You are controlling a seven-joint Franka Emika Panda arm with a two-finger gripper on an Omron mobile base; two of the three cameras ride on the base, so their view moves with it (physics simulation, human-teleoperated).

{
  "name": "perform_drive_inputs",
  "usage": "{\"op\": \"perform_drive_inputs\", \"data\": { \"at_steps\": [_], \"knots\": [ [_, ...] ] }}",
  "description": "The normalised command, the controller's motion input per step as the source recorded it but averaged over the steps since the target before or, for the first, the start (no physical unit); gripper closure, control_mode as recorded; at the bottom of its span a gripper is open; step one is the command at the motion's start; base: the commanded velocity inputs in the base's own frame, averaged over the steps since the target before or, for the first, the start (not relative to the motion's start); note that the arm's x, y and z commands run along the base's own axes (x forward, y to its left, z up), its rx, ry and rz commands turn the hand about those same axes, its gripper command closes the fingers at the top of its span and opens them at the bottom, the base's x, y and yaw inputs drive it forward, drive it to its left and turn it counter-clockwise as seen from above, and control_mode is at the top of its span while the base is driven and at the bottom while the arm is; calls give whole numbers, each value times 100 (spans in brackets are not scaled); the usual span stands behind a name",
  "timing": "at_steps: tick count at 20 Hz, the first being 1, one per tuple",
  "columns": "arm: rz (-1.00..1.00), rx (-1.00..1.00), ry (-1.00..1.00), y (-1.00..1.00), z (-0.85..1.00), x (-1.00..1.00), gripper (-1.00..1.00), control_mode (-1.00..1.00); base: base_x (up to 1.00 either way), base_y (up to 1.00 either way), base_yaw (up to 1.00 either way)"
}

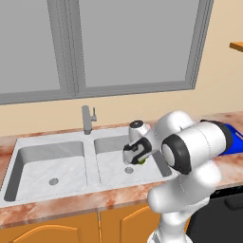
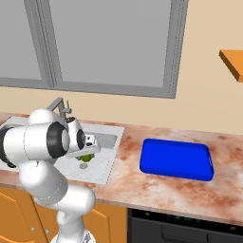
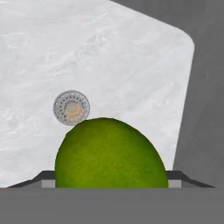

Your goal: Pick up all produce items and place them in the sink. Turn on the sink faucet to wash them. Then turn the sink off and put them in the tray.

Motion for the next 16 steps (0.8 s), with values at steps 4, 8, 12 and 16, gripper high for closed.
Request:
{"op": "perform_drive_inputs", "data": {
  "at_steps": [4,8,12,16],
  "knots": [
    [0,1,0,2,-40,17,100,-100,0,0,0],
    [0,3,0,0,-31,14,100,-100,0,0,0],
    [0,1,0,0,-28,13,100,-100,0,0,0],
    [0,0,0,1,-29,5,100,-100,0,0,0]
  ]
}}
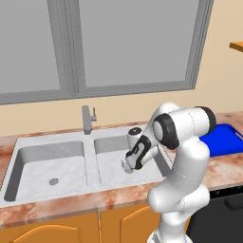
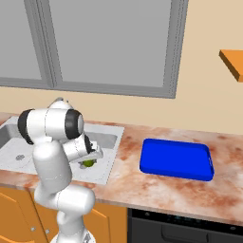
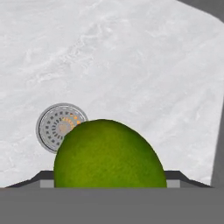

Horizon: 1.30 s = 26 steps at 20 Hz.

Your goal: Pick up all produce items and place them in the sink. Turn on the sink faucet to wash them. Then turn the sink off and put them in the tray.

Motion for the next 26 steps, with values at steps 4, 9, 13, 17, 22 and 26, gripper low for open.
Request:
{"op": "perform_drive_inputs", "data": {
  "at_steps": [4,9,13,17,22,26],
  "knots": [
    [0,0,4,0,-18,0,100,-100,0,0,0],
    [0,0,5,3,-29,5,-100,-100,0,0,0],
    [0,2,-1,1,-11,7,-100,-100,0,0,0],
    [0,7,-14,0,12,-20,-100,-100,0,0,0],
    [0,7,-15,-1,35,-40,-100,-100,0,0,0],
    [0,9,-18,0,61,-34,-100,-100,0,0,0]
  ]
}}
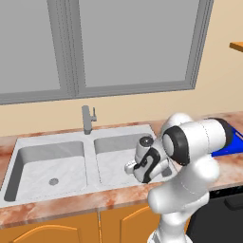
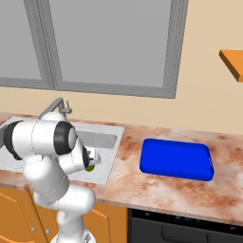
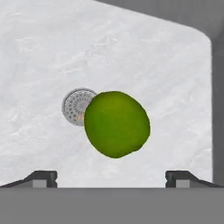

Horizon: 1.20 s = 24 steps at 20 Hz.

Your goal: Pick up all produce items and place them in the sink. Turn on the sink faucet to wash them. Then turn the sink off and put them in the tray.

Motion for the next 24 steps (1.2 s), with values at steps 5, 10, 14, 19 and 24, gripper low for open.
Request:
{"op": "perform_drive_inputs", "data": {
  "at_steps": [5,10,14,19,24],
  "knots": [
    [2,10,-16,2,92,-9,-100,-100,0,0,0],
    [3,5,-14,0,91,-10,-100,-100,0,0,0],
    [1,2,-21,0,65,-37,-100,-100,0,0,0],
    [0,0,-20,5,66,-46,-100,-100,0,0,0],
    [3,2,-11,4,40,-39,-100,-100,0,0,0]
  ]
}}
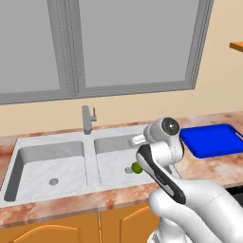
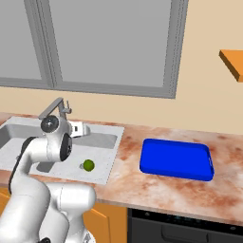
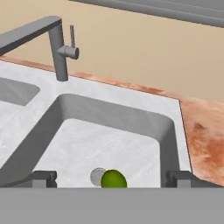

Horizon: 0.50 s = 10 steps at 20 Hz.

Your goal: Pick up all produce items and place them in the sink. Turn on the sink faucet to wash them. Then turn the sink off and put them in the tray.

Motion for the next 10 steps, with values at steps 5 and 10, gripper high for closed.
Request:
{"op": "perform_drive_inputs", "data": {
  "at_steps": [5,10],
  "knots": [
    [0,7,2,-4,1,0,-100,-100,0,0,0],
    [2,3,-3,9,26,-10,-100,-100,0,0,0]
  ]
}}
